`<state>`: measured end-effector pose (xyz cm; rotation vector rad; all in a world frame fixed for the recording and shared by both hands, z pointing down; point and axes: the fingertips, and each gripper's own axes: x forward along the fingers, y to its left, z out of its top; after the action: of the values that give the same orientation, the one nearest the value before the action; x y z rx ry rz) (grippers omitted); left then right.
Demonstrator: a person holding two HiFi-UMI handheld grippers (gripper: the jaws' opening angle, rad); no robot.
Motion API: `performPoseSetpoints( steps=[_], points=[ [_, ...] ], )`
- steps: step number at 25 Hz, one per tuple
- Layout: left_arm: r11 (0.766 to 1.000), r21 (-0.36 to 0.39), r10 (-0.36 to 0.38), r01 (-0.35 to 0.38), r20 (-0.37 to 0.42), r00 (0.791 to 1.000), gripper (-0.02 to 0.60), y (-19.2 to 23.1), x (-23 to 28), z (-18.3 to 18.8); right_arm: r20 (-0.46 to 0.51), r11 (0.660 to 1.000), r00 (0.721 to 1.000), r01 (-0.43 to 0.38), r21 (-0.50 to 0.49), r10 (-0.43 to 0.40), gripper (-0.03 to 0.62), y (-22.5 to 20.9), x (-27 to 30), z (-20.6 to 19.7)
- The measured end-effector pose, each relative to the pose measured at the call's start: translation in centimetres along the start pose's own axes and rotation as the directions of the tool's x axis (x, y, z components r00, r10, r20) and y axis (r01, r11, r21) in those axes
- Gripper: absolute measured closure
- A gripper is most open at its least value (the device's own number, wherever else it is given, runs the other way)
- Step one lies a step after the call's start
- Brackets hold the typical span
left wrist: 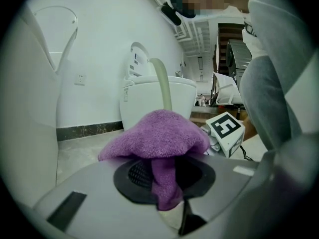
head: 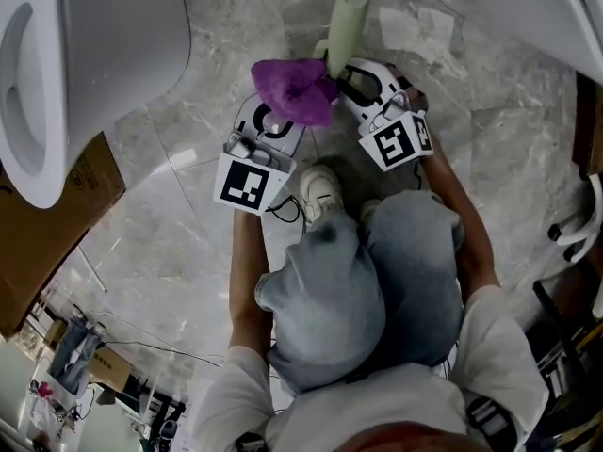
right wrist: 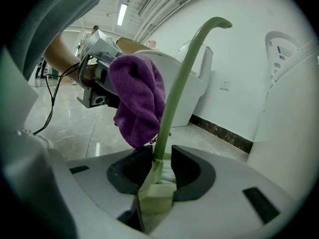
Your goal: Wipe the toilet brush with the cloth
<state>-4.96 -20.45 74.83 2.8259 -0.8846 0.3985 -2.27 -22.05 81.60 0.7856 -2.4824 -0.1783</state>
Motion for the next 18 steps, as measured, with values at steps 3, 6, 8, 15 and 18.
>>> performPoseSetpoints(
  steps=[3, 6, 8, 15, 18],
  points=[
    [1.000, -0.012, -0.010, 0.010, 0.001, 1.000, 0.490, 0.0, 1.0, -0.6, 0.002, 1.000, 1.000, -0.016, -0.016, 0.016, 0.499, 0.4, 0.4, -0.5],
    [0.999, -0.012, -0.044, 0.044, -0.004, 0.999, 0.450, -0.5, 2.1, -1.0, 0.004, 0.998, 1.000, -0.018, -0.053, 0.018, 0.519, 0.6, 0.6, -0.9],
    [0.998, -0.015, -0.062, 0.062, -0.001, 0.998, 0.423, -0.8, 2.8, -1.0, 0.014, 0.997, 1.000, -0.020, -0.071, 0.021, 0.520, 0.7, 0.5, -0.8],
    [0.996, 0.040, -0.083, 0.082, 0.011, 0.997, 0.439, -1.6, 5.4, -0.8, 0.032, 0.995, 0.999, -0.031, -0.090, 0.034, 0.523, 0.9, 0.5, -0.8],
    [0.997, 0.040, -0.071, 0.070, 0.012, 0.997, 0.462, -1.7, 5.8, -0.9, 0.031, 0.996, 0.999, -0.032, -0.086, 0.035, 0.523, 0.9, 0.5, -0.8]
  ],
)
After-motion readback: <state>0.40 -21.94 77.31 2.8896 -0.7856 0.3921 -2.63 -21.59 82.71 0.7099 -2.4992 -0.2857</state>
